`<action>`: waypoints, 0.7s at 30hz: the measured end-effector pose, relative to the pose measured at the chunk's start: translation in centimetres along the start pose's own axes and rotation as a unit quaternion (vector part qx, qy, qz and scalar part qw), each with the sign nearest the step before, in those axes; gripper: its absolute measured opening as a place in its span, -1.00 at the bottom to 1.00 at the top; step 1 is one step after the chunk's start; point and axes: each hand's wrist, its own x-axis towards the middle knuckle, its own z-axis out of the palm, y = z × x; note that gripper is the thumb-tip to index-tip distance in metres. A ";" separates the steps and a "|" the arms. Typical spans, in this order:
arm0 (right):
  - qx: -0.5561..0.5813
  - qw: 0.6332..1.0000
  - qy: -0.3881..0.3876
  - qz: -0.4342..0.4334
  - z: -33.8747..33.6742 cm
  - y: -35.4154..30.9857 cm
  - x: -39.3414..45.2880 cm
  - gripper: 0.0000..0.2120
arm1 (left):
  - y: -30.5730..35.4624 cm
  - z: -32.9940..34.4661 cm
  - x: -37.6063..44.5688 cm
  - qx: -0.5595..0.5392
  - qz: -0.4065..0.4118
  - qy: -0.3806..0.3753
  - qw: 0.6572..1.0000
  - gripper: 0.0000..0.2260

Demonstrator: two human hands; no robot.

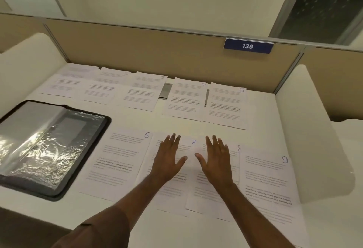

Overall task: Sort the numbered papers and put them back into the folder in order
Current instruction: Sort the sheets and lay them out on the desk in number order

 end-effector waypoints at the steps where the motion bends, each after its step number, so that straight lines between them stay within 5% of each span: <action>1: -0.006 1.000 0.000 -0.001 0.1 -1.0 0.6 -0.16 | -0.9 -0.5 0.4 0.006 0.003 -0.001 1.000 -0.26; 21: -0.071 0.996 0.010 0.057 3.6 -21.9 9.8 -0.12 | -21.4 -10.1 8.4 0.044 0.078 -0.042 0.995 -0.24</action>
